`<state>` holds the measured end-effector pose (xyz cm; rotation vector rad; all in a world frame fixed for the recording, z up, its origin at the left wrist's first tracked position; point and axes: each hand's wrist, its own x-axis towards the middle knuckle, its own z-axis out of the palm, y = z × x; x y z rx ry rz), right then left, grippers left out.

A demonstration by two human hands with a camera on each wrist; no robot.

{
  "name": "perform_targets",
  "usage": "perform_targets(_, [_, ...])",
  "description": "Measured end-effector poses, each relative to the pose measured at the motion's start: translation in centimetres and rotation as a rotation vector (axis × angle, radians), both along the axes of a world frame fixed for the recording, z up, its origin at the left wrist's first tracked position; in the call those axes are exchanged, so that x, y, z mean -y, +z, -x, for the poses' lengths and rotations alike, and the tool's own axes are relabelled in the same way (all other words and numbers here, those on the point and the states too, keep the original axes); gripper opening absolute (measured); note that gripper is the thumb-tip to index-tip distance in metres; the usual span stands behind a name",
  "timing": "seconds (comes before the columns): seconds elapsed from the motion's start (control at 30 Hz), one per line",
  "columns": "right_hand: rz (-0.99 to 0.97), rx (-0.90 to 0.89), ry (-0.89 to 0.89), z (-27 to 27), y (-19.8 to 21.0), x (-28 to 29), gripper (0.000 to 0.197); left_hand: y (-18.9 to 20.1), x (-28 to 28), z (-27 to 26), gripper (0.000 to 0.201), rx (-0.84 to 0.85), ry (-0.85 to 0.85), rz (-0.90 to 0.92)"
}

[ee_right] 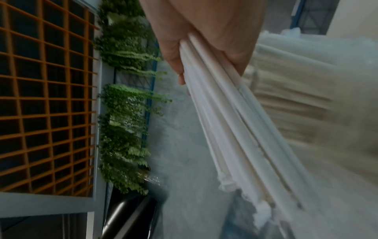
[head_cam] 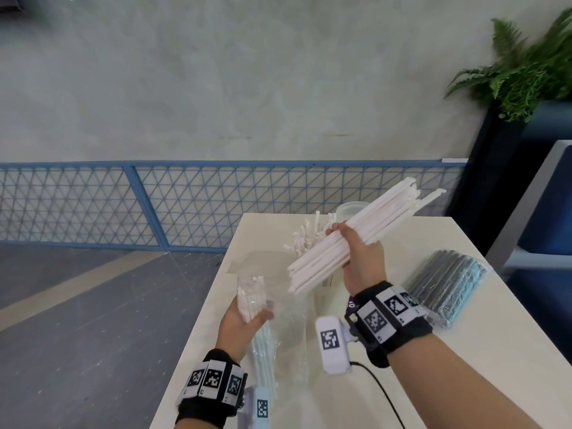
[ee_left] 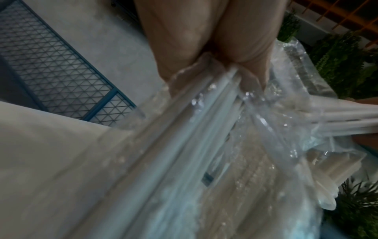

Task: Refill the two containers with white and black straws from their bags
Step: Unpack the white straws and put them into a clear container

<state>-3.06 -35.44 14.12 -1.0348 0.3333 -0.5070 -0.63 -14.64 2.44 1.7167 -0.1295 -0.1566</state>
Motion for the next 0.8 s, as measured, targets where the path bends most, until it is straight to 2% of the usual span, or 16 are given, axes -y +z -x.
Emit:
perform_targets(0.13, [0.190, 0.069, -0.116, -0.3, 2.4, 1.9, 0.009, 0.2, 0.1, 0.3, 0.036, 0.011, 0.047, 0.041])
perform_targets(0.17, [0.240, 0.077, -0.139, -0.4, 2.8, 2.2, 0.010, 0.2, 0.1, 0.3, 0.041, 0.019, 0.052, 0.053])
perform_targets(0.27, [0.367, 0.058, -0.170, -1.2, 3.0, 2.7, 0.011, 0.1, 0.0, 0.3, 0.072, 0.054, 0.032, 0.064])
perform_targets(0.33, [0.467, -0.016, -0.134, -1.7, 1.8, 2.2, 0.020, 0.0, 0.0, 0.2, 0.077, 0.066, 0.026, 0.057])
perform_targets(0.43, [0.510, -0.119, -0.085, -2.2, -0.5, 1.0, 0.028, -0.2, 0.0, 0.2, 0.067, 0.074, 0.023, 0.039])
perform_targets(0.57, [0.624, -0.225, -0.036, -2.4, -2.9, 0.3, 0.023, -0.5, -0.1, 0.2, 0.046, 0.060, 0.045, 0.015])
perform_targets(0.63, [0.639, -0.226, -0.064, -2.3, -3.2, 0.2, 0.030, -0.5, -0.1, 0.2, 0.049, 0.055, 0.049, 0.041])
perform_targets(0.67, [0.622, -0.190, -0.102, -2.1, -3.0, 0.1, 0.038, -0.4, -0.1, 0.3, 0.050, 0.047, 0.049, 0.046])
perform_targets(0.73, [0.609, -0.042, -0.183, -2.0, -1.8, 0.2, 0.053, -0.2, -0.2, 0.3, 0.034, 0.031, 0.057, 0.039])
perform_targets(0.8, [0.682, 0.088, -0.197, -2.1, -0.5, 0.4, 0.053, -0.2, -0.2, 0.3, 0.023, 0.030, 0.062, 0.015])
